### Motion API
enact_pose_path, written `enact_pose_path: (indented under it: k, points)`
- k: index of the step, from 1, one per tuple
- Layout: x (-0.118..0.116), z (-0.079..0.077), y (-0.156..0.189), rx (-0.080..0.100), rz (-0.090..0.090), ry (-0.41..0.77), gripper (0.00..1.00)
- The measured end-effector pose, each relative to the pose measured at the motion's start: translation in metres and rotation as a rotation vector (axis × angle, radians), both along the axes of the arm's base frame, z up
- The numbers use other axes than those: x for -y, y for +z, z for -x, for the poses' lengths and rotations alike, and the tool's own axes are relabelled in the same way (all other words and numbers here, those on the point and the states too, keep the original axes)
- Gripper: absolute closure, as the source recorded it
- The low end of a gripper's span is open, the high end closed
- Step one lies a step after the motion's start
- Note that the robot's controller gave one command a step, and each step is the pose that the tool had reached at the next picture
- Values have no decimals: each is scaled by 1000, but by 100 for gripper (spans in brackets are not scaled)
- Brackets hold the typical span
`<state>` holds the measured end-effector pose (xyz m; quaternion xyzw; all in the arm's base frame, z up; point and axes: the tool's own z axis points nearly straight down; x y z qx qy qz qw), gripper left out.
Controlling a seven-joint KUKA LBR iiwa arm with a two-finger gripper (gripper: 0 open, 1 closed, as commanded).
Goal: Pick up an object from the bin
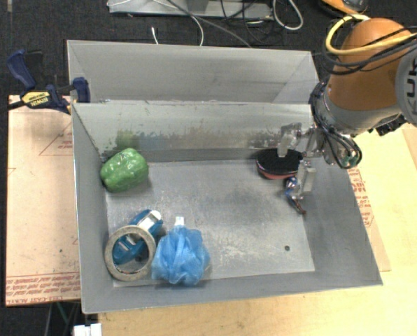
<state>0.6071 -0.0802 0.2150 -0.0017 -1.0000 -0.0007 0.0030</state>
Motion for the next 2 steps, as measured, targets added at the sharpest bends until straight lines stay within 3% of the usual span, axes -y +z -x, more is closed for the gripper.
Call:
enact_pose_path:
  k: [1, 2]
  points:
    - [0, -1, 5, 8, 1, 3, 0]
    - [30, -27, -105, 12, 0, -128, 0]
